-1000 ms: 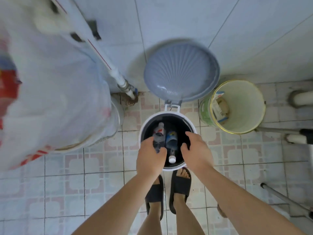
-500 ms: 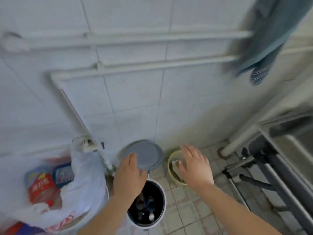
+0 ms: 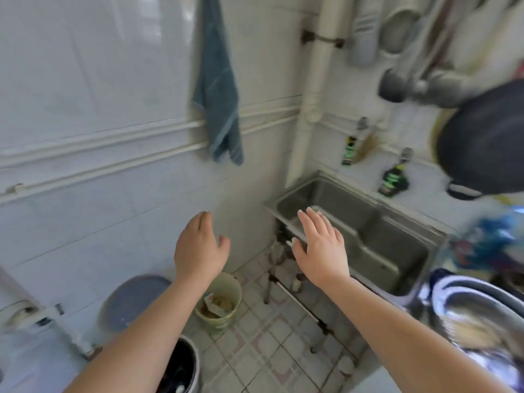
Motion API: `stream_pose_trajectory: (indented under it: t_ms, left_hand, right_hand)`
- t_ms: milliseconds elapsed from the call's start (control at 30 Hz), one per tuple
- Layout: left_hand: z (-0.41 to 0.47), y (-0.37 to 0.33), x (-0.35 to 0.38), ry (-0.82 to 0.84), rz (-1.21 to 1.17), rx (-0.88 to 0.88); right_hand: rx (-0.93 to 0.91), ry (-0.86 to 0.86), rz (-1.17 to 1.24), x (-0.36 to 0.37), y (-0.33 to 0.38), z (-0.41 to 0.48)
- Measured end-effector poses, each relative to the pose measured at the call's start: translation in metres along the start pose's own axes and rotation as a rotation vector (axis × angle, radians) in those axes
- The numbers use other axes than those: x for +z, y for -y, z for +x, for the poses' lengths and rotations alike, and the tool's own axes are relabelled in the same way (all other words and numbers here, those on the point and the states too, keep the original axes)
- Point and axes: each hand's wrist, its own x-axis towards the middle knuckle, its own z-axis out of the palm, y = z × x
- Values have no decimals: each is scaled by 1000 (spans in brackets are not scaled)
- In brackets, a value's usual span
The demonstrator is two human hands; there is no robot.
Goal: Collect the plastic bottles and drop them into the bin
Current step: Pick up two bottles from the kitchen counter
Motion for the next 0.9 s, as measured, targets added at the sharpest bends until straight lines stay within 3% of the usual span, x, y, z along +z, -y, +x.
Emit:
stream_pose_trajectory:
  t_ms: [200, 500, 733, 900]
  left_hand:
    - [-94, -168, 43, 124, -113, 226]
    - [-255, -401, 113, 366, -231, 705]
    - [-392, -530, 186, 635, -242, 970]
    - [-450, -592, 248, 859, -103, 1020]
  right_hand:
    - [217, -87, -118, -108, -131, -127]
    - [659, -224, -226, -235, -284, -329]
    - [1037, -257, -300, -282, -380, -482]
    - [1223, -239, -322, -293, -453, -535]
